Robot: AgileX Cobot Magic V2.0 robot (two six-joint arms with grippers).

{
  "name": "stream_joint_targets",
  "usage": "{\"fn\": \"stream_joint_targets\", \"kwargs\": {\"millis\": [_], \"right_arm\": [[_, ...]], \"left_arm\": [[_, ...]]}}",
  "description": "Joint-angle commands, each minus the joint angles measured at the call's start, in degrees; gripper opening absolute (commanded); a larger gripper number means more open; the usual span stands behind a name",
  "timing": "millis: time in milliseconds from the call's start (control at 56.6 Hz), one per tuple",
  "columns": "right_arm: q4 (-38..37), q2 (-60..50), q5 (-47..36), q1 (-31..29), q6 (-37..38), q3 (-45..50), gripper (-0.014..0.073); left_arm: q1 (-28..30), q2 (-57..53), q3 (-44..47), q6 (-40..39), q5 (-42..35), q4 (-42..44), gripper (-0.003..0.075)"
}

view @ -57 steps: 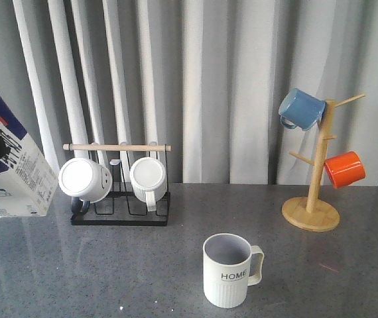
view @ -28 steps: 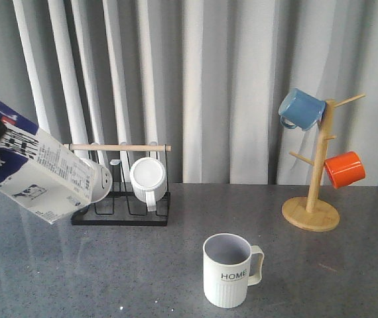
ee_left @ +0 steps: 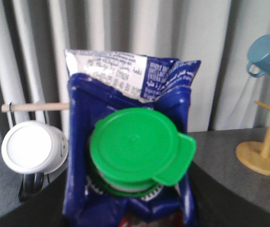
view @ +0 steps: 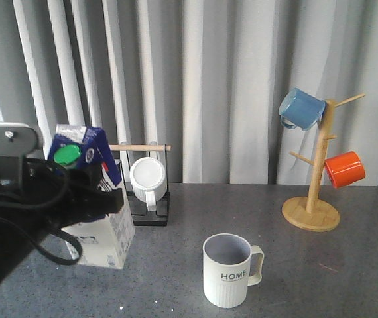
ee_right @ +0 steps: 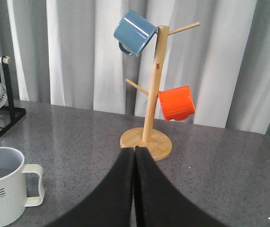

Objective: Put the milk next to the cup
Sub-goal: 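Carry the milk carton toward the white HOME mug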

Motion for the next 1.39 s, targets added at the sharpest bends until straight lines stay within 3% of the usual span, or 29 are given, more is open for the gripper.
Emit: {"fn": "stream_joint_targets", "kwargs": {"millis": [0,318,918,1377], "right_arm": [[-0.5,-0.28,-4.0,-0.3,0.07,-1.48,-0.0008],[-0.5,-0.28,-3.95,-0.3,0.07,-1.48,-0.0008],[-0.56,-0.28,-4.0,-0.3,0.07,-1.48,-0.0008],[-0.56,-0.28,-3.96,-0.3,0.07,-1.48,-0.0008]], "left_arm": [[-4.95,2.41,-1.96,2.02,-9.49,-3.93,-0.0006],[-12.45,15.27,-7.57,-4.2,-11.97,-5.02,-0.0006],[-12.21,26.54,-14.78,-7.55,-16.11,-3.21,-0.0006],[-11.13,28.51,-16.85,-8.93,-15.99,-2.99,-0.0006]]}}
